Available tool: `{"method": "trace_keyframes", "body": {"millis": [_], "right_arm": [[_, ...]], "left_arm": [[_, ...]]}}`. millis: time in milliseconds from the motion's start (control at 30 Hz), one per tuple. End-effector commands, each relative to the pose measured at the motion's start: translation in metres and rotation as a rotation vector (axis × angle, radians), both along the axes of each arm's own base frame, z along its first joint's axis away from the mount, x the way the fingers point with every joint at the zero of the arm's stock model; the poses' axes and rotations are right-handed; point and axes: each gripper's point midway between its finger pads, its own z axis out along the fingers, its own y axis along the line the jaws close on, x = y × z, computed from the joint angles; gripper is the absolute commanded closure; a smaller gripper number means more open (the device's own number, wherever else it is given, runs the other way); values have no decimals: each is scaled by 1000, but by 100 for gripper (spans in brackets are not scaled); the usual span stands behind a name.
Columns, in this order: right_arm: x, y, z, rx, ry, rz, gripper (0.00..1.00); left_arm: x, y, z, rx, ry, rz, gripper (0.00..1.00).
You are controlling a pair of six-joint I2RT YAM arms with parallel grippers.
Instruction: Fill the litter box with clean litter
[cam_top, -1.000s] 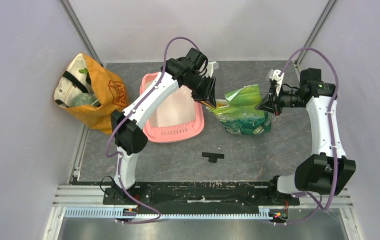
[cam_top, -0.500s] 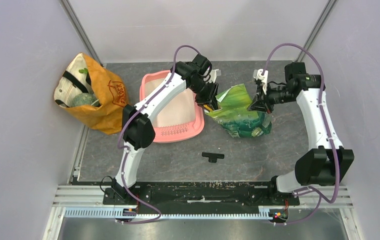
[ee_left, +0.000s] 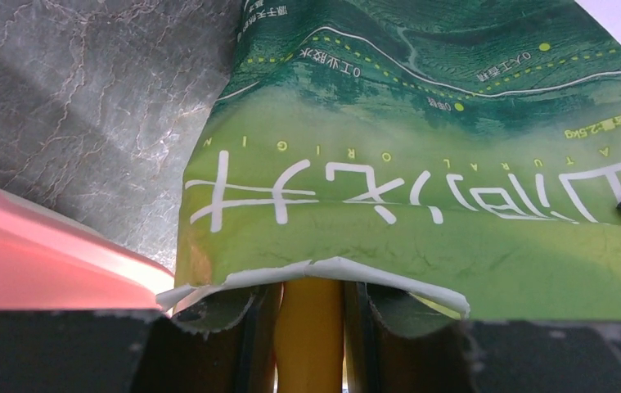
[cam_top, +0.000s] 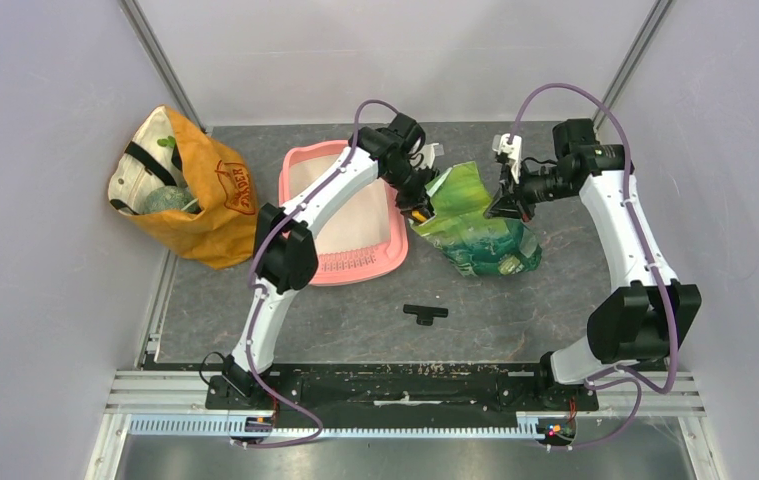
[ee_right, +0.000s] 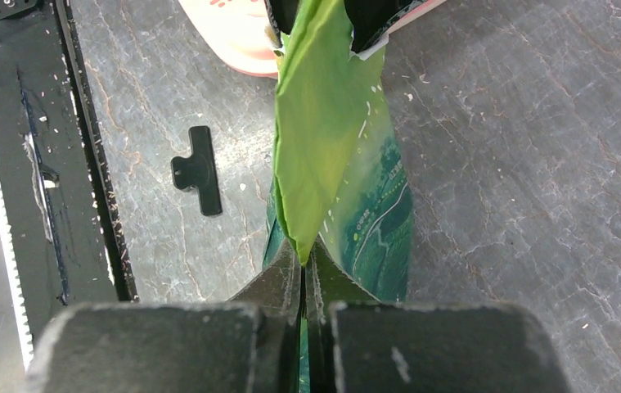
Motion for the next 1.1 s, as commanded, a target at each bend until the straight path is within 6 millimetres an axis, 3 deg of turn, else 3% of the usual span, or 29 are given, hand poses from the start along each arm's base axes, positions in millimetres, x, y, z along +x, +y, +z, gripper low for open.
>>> {"method": "trace_keyframes", "body": {"millis": [0,267,500,767,900,1067], "right_arm": [[15,25,30,104,-99,50,100],[16,25,18,95,-69,46,100],[10,24,21,96,-71,38,100],[1,20,29,81,-100,22,100],[-2,19,30,83,-103,20,100],[-3,17,32,88,-115,13,100]], "left_arm": [[-15,-4,-54,110,101,9,98],[-33,-31,-52,-91,234,-34,98],[-42,-35,-7,-274,159,-73,98],[-43,-19,38,-461,148,-15,98],[-47,-6,44,-476,136,5,98],[-37,17,52,-497,137,77,98]]}}
